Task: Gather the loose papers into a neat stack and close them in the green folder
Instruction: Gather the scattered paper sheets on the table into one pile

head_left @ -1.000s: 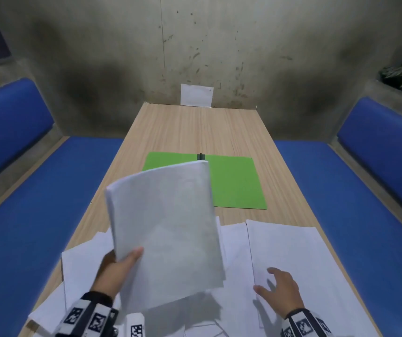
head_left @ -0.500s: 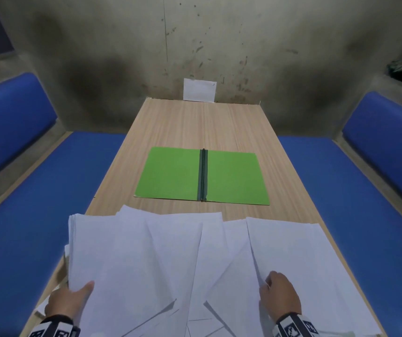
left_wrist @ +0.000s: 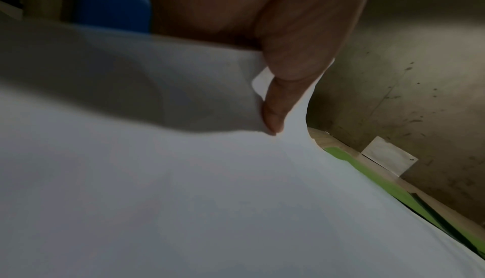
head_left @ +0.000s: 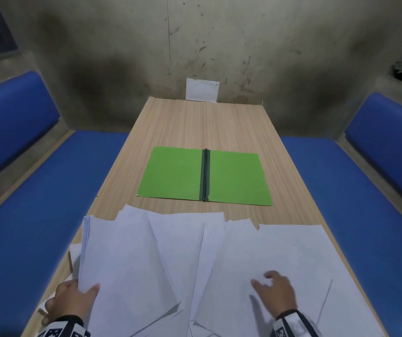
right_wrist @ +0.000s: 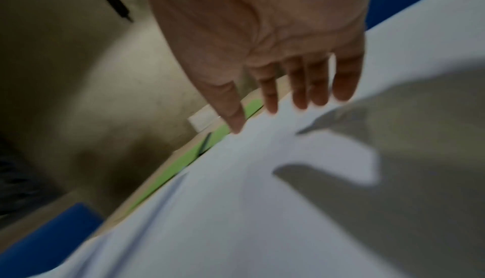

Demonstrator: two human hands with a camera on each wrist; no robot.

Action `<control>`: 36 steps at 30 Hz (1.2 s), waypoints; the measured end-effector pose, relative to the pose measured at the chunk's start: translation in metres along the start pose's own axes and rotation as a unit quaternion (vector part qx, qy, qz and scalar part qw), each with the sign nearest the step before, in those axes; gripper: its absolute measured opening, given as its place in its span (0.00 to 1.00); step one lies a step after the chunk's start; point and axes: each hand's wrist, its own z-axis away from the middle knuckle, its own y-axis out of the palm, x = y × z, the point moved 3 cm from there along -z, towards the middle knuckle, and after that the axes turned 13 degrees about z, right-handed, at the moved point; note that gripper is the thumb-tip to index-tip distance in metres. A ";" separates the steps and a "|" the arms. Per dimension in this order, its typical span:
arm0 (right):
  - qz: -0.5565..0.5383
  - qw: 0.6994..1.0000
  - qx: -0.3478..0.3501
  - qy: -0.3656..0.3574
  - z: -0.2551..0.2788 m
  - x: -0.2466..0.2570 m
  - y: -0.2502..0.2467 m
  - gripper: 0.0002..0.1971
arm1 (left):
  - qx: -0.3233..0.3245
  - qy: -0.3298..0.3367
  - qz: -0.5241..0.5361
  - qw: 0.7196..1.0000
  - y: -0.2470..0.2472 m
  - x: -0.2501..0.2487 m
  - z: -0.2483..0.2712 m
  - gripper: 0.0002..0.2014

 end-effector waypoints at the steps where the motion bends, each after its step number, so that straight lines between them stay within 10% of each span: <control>1: 0.012 0.998 -0.010 0.060 -0.004 -0.013 -0.009 0.29 | -0.001 -0.003 -0.006 1.000 -0.001 -0.001 0.002 0.26; 7: -0.089 0.947 0.009 0.308 -0.006 -0.061 -0.029 0.46 | 0.028 -0.013 0.015 0.999 0.003 0.004 -0.005 0.22; 15: -0.145 0.942 0.003 0.302 -0.005 -0.043 -0.024 0.47 | 0.078 0.022 0.122 0.989 0.022 -0.007 0.008 0.12; 20: -0.237 0.933 -0.004 0.270 -0.007 -0.042 -0.013 0.49 | 0.121 0.049 0.036 0.991 0.038 -0.009 0.018 0.27; 26: -0.252 0.946 0.025 0.200 -0.002 -0.038 -0.021 0.17 | 0.060 0.054 0.010 0.997 0.035 -0.014 0.024 0.15; 36: -0.406 0.894 -0.010 0.189 -0.013 -0.038 -0.003 0.50 | 0.103 0.080 0.086 0.988 0.029 -0.018 0.030 0.12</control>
